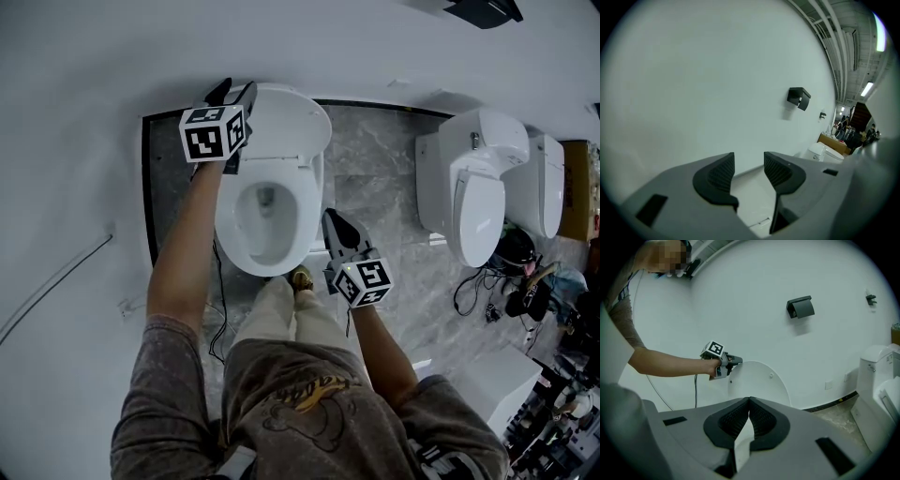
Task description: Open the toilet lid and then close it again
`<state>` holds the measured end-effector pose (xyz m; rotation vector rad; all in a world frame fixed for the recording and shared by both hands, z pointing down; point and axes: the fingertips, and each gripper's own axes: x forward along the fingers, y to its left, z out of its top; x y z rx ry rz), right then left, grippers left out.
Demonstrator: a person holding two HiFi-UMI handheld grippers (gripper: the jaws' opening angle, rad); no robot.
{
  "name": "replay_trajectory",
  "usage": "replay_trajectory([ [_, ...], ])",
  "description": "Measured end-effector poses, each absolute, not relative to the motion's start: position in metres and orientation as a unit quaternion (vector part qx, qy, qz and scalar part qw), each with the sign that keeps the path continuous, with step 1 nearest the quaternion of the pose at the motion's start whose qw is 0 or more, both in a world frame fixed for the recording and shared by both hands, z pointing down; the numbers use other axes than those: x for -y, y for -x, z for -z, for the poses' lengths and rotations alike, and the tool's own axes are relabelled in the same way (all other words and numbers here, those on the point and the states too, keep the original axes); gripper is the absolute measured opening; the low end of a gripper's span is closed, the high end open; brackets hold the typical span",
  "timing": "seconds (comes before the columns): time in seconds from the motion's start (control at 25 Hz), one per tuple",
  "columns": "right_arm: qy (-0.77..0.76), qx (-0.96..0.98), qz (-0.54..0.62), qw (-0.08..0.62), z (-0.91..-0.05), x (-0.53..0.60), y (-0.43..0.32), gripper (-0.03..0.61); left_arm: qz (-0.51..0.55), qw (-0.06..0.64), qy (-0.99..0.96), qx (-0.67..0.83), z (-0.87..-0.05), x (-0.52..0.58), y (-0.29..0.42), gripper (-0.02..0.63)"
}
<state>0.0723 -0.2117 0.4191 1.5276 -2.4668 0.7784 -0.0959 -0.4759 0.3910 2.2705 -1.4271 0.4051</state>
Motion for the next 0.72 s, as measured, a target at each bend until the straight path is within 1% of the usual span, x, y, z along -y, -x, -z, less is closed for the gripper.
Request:
replay_trajectory([
  [0.08,-0.508,0.819,-0.257,0.068,-0.420,0.210,-0.072,0.026,-0.140,0.213,-0.812,0.525,-0.388,0.479,0.103,0.171],
  [0.2,-0.509,0.819,-0.256,0.070,-0.420,0.204,-0.074,0.026,-0.147,0.216,-0.807,0.530,-0.392,0.479,0.108,0.163],
  [0.36,-0.511,0.817,-0.257,0.070,-0.420,0.199,-0.077,0.026,-0.133,0.236,-0.811,0.519,-0.391,0.470,0.102,0.090],
  [0.4,-0.512,0.817,-0.257,0.070,-0.420,0.198,-0.078,0.026,-0.123,0.246,-0.810,0.518,-0.390,0.467,0.101,0.080],
  [0.56,-0.510,0.818,-0.256,0.069,-0.422,0.190,-0.077,0.026,-0.097,0.275,-0.806,0.515,-0.390,0.449,0.101,0.080],
  [0.72,-0.498,0.826,-0.255,0.066,-0.420,0.177,-0.071,0.026,-0.090,0.267,-0.808,0.517,-0.381,0.418,0.101,0.080],
])
